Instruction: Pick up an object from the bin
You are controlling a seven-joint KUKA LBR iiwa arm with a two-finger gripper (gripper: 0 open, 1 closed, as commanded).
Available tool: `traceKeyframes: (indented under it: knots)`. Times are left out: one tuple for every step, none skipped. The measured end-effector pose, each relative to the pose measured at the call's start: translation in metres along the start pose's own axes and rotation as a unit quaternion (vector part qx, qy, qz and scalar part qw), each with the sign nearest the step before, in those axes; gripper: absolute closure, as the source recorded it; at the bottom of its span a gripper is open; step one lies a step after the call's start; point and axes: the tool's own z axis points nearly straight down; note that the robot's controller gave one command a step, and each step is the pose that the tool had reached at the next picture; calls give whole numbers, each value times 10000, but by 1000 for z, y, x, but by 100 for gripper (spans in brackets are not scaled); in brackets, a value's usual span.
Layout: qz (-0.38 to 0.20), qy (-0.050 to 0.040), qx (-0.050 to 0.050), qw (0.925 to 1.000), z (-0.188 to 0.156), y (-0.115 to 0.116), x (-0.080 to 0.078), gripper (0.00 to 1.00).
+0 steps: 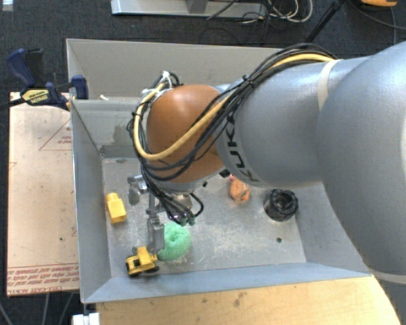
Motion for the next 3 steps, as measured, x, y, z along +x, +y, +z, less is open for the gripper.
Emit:
traceKeyframes:
  knots:
    - [-1163,-4,-4,9932,29,9,22,0]
    - [-1433,-100,3,9896,85,-1,36,0]
    - [-2779,-46,5,9606,84,8,37,100]
